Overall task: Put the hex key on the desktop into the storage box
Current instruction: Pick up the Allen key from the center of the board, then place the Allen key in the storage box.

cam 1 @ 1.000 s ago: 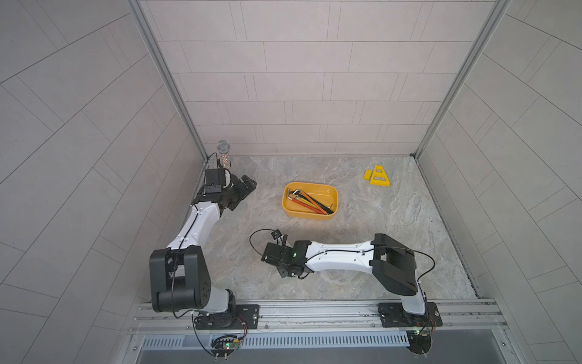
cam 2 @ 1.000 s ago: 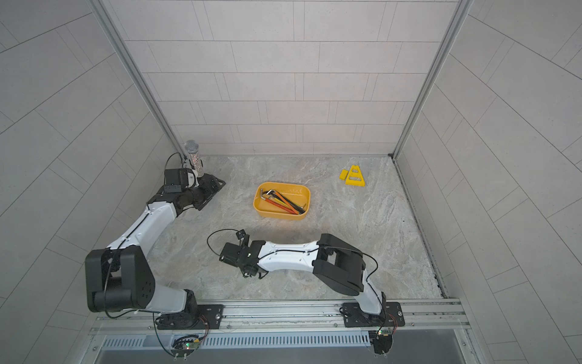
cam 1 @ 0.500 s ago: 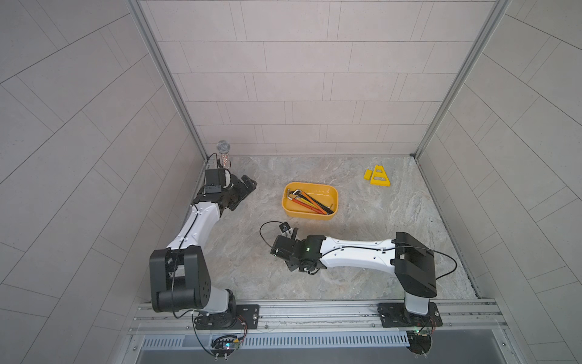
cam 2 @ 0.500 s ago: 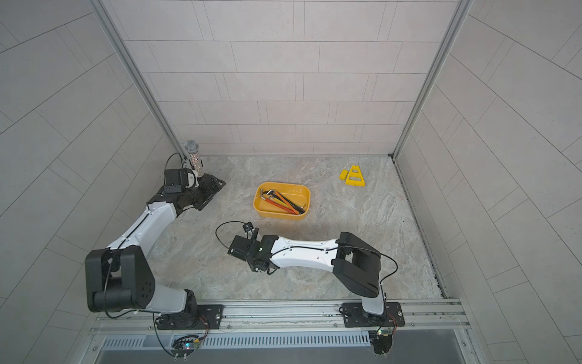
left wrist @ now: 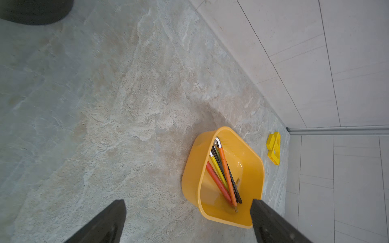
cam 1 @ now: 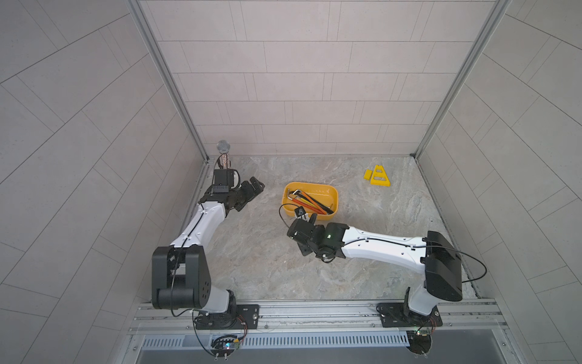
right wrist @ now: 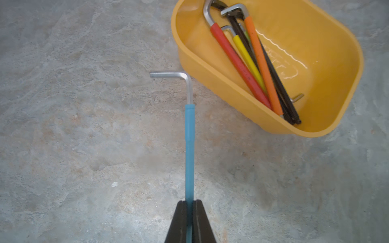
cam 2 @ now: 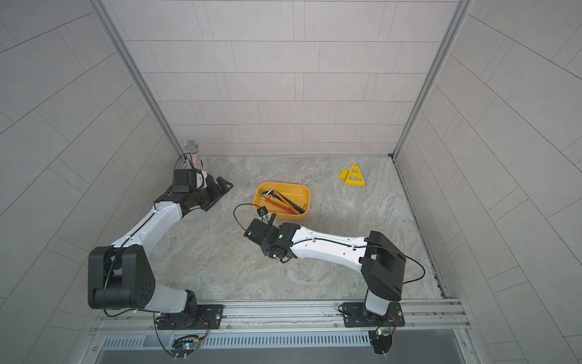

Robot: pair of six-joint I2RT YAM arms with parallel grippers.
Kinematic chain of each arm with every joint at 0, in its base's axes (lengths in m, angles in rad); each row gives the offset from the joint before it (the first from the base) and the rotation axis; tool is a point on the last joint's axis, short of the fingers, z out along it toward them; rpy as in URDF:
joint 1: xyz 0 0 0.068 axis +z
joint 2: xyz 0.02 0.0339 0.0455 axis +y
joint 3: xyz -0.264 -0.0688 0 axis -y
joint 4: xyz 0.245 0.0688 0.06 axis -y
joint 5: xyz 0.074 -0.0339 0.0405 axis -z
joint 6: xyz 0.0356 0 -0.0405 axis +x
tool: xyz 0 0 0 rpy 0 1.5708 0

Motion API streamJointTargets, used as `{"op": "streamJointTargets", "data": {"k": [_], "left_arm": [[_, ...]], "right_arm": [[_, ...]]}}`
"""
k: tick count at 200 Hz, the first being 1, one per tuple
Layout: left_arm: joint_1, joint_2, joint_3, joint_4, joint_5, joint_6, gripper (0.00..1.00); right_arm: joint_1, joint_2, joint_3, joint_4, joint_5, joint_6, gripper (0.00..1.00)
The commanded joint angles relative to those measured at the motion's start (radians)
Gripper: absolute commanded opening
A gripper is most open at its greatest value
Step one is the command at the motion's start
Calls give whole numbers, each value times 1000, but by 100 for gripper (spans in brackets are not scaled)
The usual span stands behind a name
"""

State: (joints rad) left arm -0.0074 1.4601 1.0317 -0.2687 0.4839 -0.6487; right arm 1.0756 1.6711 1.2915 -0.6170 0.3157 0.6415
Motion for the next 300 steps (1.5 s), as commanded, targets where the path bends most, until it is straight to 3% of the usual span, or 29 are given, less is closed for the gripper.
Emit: {"op": "streamJointTargets", "data": {"k": [1,74,132,206,300], "left_arm": [[-45,8,26,-51,-38,60,100],[-73,-8,41,12,-56,24,100],[-75,72,89,40,-76,32,100],[-73,71,70,50,-76,23,100],[-73,87,74,42,-79,20,100]], "right_arm": [[-47,-53,-21,-11,32,-52,0],[-256,-86,17,3,-22,-238,0],[-405,95,198,0,-191,-453,0],[-473,355,446,-64,-304,-604,0],[-516,458,479,-68,-288,-620,0]]}}
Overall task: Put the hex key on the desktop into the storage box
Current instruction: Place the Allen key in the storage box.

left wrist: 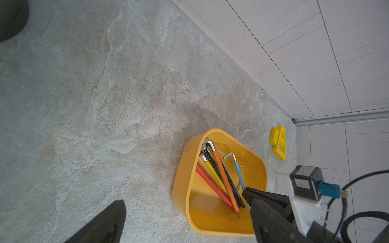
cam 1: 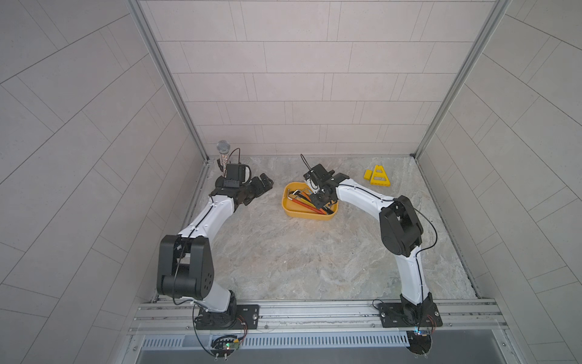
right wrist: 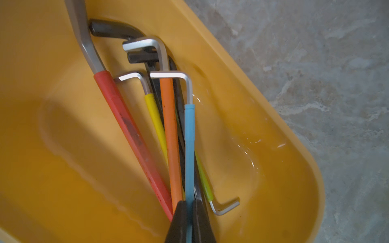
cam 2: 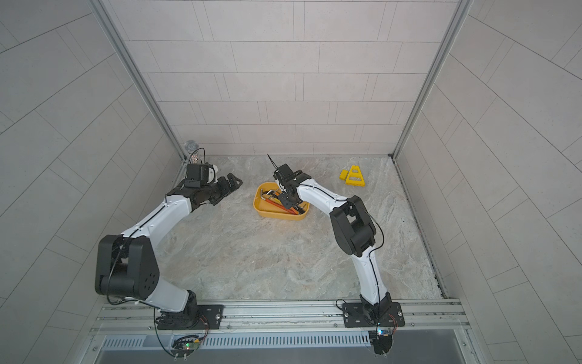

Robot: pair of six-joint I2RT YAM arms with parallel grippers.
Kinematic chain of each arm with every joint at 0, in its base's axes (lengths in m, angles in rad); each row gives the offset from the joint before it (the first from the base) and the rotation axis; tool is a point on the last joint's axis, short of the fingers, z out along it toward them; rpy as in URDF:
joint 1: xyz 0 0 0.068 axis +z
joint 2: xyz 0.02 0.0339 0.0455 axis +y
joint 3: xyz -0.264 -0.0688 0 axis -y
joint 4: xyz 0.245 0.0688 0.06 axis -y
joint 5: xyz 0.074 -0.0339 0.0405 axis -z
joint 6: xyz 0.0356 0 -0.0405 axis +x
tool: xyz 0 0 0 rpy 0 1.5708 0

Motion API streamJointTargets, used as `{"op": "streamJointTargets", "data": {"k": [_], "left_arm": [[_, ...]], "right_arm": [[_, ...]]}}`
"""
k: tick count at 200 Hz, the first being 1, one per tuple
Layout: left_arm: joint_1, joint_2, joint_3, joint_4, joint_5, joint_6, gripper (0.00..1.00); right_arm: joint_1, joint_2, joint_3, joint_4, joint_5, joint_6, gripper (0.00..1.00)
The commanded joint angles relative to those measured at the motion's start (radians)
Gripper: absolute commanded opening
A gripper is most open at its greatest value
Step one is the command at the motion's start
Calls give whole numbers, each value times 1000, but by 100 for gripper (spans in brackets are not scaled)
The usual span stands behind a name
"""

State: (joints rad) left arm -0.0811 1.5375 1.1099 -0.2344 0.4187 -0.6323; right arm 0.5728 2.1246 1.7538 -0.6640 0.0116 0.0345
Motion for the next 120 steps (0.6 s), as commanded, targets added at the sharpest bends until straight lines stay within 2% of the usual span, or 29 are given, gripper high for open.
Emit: {"op": "streamJointTargets", "data": {"k": [1,32,91,120], "left_arm": [[1,10,-3,7,-13,3,100],[1,11,-4,5,-14,5,100],[0,-10,-29,30,-51,12,100],[1,-24,-43,33,-116,34,100]], "right_arm": [[-14,5,16,-22,16,-14,0],[-27,8,15,-25,25,-12,3],[-25,-44,-26,-35,58,-24,37],[-26,-124,-69,-18,99,-15,39]]}}
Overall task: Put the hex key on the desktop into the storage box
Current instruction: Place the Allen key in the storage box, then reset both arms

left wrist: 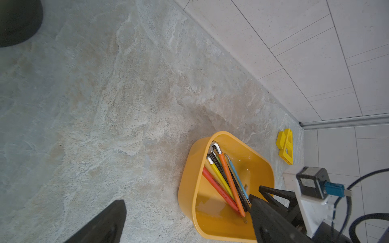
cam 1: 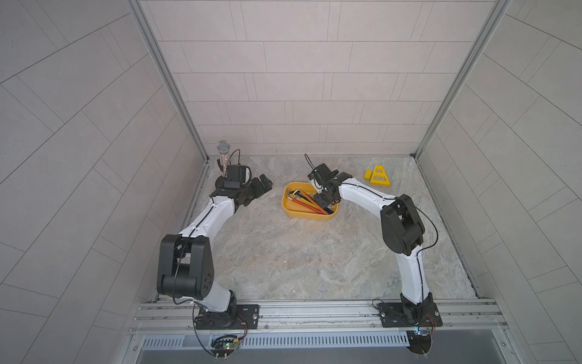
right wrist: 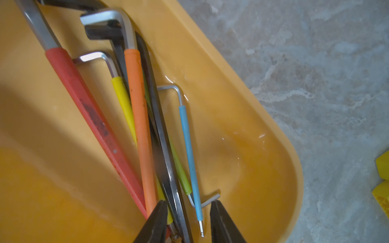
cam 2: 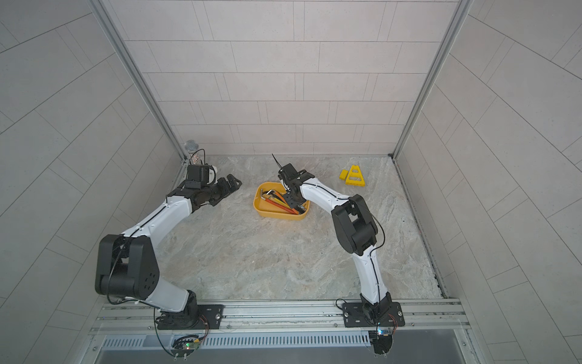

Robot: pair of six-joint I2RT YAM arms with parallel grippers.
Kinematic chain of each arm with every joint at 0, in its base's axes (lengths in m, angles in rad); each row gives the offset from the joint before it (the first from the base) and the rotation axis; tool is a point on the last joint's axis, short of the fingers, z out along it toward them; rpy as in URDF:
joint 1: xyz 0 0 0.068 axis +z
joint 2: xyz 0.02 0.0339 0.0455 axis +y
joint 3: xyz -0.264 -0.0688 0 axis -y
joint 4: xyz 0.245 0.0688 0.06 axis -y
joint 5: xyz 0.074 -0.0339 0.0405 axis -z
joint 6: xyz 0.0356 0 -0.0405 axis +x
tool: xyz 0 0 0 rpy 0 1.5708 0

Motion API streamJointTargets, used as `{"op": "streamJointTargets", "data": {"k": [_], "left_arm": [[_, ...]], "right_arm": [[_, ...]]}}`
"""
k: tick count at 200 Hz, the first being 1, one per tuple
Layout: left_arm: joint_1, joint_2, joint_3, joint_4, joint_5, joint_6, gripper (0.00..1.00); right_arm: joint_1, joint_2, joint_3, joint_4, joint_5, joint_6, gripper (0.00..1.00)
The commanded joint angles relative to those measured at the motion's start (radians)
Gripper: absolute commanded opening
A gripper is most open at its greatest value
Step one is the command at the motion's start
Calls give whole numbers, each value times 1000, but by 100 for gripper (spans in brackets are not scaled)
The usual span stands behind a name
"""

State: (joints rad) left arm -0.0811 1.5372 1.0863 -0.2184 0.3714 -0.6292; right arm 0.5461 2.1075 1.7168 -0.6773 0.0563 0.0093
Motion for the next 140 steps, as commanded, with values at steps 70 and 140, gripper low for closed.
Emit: {"op": "streamJointTargets", "data": {"k": [70,140], "left_arm": [[-9,-303,-387,418,-560,163,100],[-105,-299,-581,716,-894,600,100]], "right_arm": [[-34,-572,-375,174,207,80,76],[-145,-1020,-886,464,417,148,100]]}}
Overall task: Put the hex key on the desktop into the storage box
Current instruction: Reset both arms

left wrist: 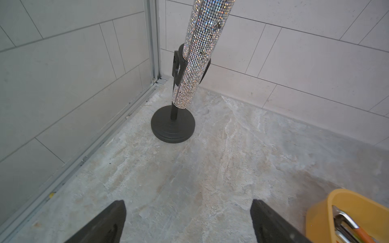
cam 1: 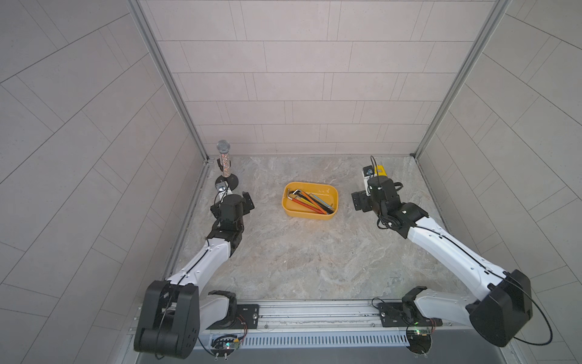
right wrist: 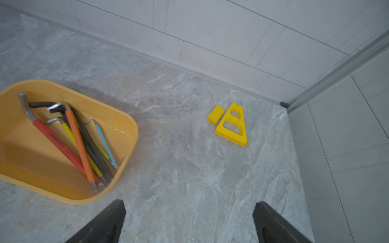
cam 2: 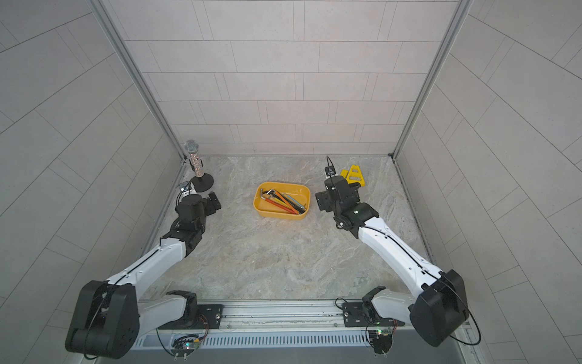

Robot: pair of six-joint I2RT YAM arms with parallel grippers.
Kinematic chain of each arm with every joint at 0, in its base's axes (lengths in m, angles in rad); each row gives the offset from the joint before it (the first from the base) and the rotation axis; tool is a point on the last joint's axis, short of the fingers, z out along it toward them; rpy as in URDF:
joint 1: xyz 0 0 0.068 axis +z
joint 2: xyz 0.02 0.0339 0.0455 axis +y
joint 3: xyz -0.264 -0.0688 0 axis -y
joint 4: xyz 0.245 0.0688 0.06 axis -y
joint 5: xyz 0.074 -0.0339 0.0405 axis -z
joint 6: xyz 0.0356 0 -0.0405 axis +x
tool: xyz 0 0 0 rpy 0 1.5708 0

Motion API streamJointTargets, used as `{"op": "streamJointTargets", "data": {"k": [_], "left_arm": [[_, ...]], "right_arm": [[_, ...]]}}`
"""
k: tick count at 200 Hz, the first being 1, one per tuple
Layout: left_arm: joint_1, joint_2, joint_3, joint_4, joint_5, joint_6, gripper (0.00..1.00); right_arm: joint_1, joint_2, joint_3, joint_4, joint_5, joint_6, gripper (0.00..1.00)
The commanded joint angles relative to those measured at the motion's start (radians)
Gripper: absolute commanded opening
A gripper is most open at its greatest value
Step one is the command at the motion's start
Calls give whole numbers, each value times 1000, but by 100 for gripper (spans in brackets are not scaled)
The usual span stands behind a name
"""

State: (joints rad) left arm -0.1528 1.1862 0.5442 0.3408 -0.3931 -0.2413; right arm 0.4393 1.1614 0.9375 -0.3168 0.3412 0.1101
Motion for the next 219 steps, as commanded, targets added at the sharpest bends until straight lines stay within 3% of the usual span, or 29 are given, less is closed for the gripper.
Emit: {"op": "streamJointTargets", "data": {"k": [1,66,107,133,144,162,192,219], "left_arm": [[-34,56,-42,161,-133,214,100],[-67,222,-119,332,-204,277,100],[-61,181,-199,454,-189,296,100],[-50,204,-190,454,-112,285,100],[-42,257,-216,553,-50,302,100],[-32,359,-243,750,-58,310,100],[-9,355,-189,597,-74,250,100],[13,371,-168,575,-53,230,100]], "right_arm": [[-41,-76,-111,104,137,51,100],[-116,-113,-304,201,360,87,100],[-144,-172,-472,491,372,25,100],[-190,-219,-572,631,356,37,100],[-203,-228,-612,698,355,27,100],[-216,-228,-662,810,344,0,100],[-255,-116,-686,956,331,-18,100],[-277,155,-677,1220,340,-49,100]]}}
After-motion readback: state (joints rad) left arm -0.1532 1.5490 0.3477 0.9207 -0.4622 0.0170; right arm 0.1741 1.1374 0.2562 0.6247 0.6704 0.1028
